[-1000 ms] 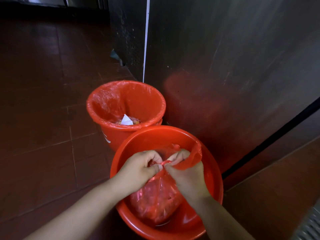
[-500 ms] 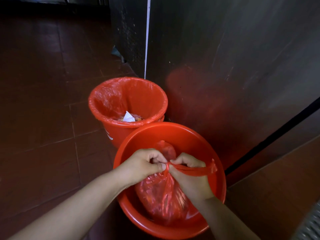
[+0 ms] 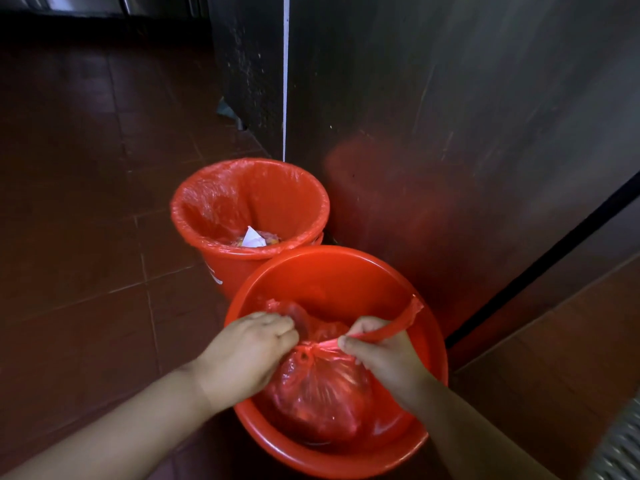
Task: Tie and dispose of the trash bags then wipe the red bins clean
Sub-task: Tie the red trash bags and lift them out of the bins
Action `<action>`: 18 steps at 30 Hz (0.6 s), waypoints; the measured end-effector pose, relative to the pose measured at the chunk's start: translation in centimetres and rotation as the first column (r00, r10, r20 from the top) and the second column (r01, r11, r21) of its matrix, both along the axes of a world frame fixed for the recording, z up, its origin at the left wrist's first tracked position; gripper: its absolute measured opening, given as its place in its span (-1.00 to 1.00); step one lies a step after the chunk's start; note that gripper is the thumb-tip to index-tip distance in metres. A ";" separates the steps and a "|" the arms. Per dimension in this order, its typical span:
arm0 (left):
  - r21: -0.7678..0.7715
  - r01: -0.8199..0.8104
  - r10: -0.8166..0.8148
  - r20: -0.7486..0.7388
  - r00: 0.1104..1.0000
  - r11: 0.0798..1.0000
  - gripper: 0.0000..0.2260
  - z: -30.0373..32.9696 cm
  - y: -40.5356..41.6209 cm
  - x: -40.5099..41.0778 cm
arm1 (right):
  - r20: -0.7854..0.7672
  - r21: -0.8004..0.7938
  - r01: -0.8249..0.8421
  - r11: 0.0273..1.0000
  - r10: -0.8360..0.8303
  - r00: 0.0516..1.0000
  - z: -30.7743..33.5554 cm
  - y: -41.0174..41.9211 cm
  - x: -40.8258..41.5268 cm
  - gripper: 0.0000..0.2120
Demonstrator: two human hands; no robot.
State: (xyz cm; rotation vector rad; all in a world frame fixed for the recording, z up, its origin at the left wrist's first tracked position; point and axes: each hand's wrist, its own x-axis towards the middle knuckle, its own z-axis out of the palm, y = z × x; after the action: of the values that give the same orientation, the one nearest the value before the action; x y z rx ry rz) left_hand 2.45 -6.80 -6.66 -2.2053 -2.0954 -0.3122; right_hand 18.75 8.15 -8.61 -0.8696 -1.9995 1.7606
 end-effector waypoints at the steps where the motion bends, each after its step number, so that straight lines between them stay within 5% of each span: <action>1: -0.004 -0.026 0.026 0.046 0.999 1.000 -0.91 -0.6 -0.1 0.2 | 0.004 0.001 0.012 1.000 -0.012 1.000 -0.3 -0.1 -0.1 -0.79; 4: 0.076 -0.137 0.117 0.223 0.968 0.988 -0.91 -1.3 -0.1 0.2 | -0.062 0.007 0.052 0.999 -0.052 0.997 0.4 0.2 -0.6 -0.79; 6: 0.144 -0.248 0.155 0.467 0.871 0.958 -0.95 -0.5 -0.1 0.4 | -0.116 0.022 0.053 0.998 -0.050 0.992 2.1 0.3 -1.4 -0.81; 10: 0.104 -0.487 0.111 0.913 0.393 0.867 -0.83 3.4 -1.2 0.3 | -0.267 -0.028 -0.016 0.999 0.008 0.964 7.0 -0.7 -3.8 -0.84; 13: 0.096 -0.592 -0.019 0.991 0.135 0.800 -0.78 7.2 -3.5 0.0 | -0.362 -0.100 -0.114 0.988 0.071 0.930 10.6 -2.7 -6.3 -0.87; 18: 0.138 -0.769 -0.118 0.990 0.082 0.624 -0.73 12.0 -9.9 -0.5 | -0.417 -0.093 -0.227 0.970 0.169 0.893 14.8 -7.3 -10.6 -0.96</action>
State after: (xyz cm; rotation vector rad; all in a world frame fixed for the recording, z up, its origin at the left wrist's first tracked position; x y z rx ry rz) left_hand 1.98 -16.72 5.31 -0.7298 -2.0971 -2.5609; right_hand 8.17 0.84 6.18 -0.2987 -1.7524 2.0149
